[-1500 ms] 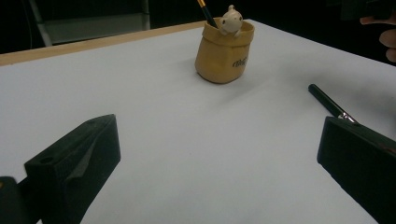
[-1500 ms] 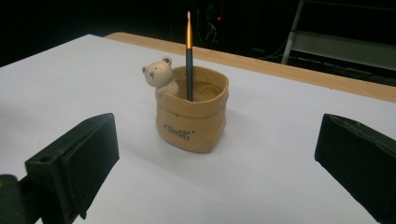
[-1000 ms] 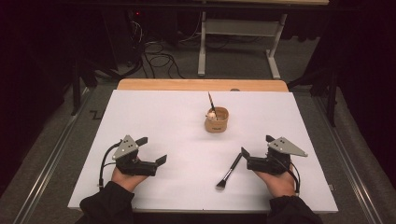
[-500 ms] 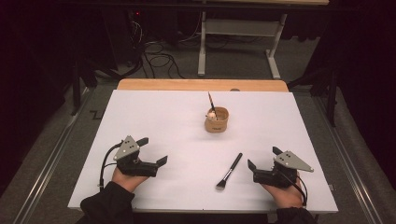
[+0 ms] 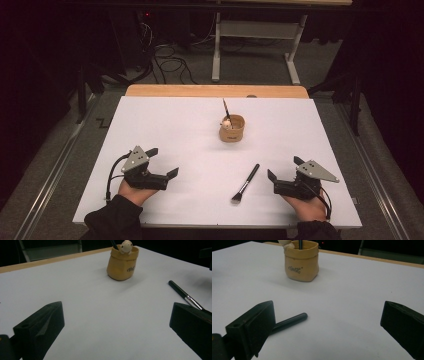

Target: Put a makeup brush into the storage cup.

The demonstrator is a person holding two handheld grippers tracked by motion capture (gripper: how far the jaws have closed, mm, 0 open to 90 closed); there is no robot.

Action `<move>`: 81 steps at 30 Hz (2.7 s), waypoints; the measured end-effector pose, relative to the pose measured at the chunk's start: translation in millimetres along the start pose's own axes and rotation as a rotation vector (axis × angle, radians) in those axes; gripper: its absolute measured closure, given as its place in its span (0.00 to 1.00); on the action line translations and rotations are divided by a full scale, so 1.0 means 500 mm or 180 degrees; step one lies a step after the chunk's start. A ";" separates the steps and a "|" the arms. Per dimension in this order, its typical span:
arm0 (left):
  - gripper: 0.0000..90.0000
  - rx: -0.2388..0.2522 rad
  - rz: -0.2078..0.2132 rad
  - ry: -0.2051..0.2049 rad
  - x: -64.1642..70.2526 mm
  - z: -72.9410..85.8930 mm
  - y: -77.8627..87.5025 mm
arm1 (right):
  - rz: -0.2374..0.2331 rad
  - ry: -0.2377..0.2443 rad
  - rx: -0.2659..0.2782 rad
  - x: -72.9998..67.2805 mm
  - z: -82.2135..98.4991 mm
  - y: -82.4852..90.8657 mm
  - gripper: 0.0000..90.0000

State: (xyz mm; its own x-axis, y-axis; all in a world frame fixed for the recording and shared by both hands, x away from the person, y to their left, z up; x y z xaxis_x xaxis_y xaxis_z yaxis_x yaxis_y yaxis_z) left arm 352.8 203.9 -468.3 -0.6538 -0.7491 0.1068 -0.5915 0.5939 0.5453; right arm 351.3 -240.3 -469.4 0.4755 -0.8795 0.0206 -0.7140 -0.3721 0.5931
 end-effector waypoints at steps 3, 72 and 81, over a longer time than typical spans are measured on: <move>0.01 0.0021 -0.0026 0.0035 -0.007 0.001 0.007 | 0.0006 -0.0039 0.0044 0.001 -0.004 0.005 0.01; 0.01 0.0047 0.0082 -0.0020 -0.008 0.021 0.017 | -0.0410 0.1176 -0.2207 -0.041 -0.055 -0.056 0.02; 0.01 0.0052 0.0096 -0.0012 -0.008 0.021 0.018 | -0.0487 0.1487 -0.2419 -0.063 -0.077 -0.077 0.02</move>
State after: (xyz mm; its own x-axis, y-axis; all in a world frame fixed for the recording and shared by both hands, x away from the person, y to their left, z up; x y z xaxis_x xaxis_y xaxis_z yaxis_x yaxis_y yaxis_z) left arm 345.2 215.4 -472.8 -0.6731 -0.7297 0.1199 -0.5792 0.6210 0.5281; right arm 383.8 -186.7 -461.8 0.8158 -0.5649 0.1240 -0.1727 -0.0333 0.9844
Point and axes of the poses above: each handheld gripper's, and its own axes: y roughly backward along the jaws, z roughly out of its underside, x roughly to its right, the point moved 2 cm from there along -y, roughly forward along the jaws, and after that the axes turned 12 degrees about -x, right-handed, at the moved point
